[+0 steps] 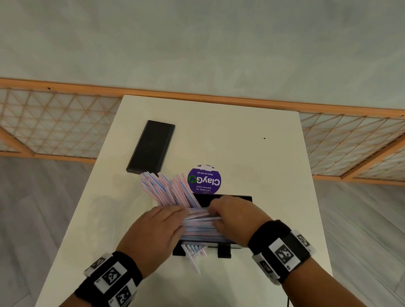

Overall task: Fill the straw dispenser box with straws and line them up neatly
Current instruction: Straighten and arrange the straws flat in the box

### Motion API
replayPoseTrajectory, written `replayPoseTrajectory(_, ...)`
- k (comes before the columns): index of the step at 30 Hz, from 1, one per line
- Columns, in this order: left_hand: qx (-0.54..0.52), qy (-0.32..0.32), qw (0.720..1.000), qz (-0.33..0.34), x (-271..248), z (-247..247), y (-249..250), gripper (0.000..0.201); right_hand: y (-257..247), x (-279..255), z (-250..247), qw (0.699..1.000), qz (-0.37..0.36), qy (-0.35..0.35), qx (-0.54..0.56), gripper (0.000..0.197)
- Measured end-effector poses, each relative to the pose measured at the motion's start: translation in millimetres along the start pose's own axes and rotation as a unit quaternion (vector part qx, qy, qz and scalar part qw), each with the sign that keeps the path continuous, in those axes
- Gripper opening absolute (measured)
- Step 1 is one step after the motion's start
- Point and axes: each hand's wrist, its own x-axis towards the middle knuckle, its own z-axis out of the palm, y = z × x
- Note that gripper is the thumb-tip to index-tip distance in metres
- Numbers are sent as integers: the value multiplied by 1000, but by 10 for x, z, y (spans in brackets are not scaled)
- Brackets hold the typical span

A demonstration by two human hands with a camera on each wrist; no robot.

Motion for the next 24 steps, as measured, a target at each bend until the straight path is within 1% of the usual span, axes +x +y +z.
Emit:
replayPoseTrajectory(2, -2, -9, 1000, 7, -20, 19, 1, 43, -46, 5, 95, 1000, 8, -15, -13, 22)
replayPoseTrajectory(5, 4, -12, 1000, 19, -51, 56, 46, 43, -101, 45, 230, 999, -18, -20, -22, 29)
replayPoseTrajectory(8, 19, -4, 1000, 23, -69, 78, 113, 46, -129, 81, 236, 999, -37, 5, -31, 35)
replayPoseTrajectory(12, 59, -7, 998, 7, -59, 101, 182, 54, -208, 134, 185, 998, -53, 24, 7, 27)
replayPoseTrajectory(15, 62, -11, 998, -9, -37, 106, 204, 55, -228, 160, 196, 999, -39, 16, 26, 21)
replayPoseTrajectory(18, 28, 9, 998, -52, -45, 48, 175, 55, -171, 138, 163, 999, -31, 29, 11, 23)
replayPoseTrajectory(21, -23, 25, 992, -124, -90, -35, 86, 56, -110, 108, 60, 998, -20, 64, 20, 31)
replayPoseTrajectory(23, -67, 35, 980, -182, -117, -76, 31, 60, -98, 124, -18, 995, -5, 96, 38, 28)
replayPoseTrajectory(24, -92, 38, 973, -209, -125, -106, 23, 63, -98, 149, -40, 993, 4, 113, 44, 23)
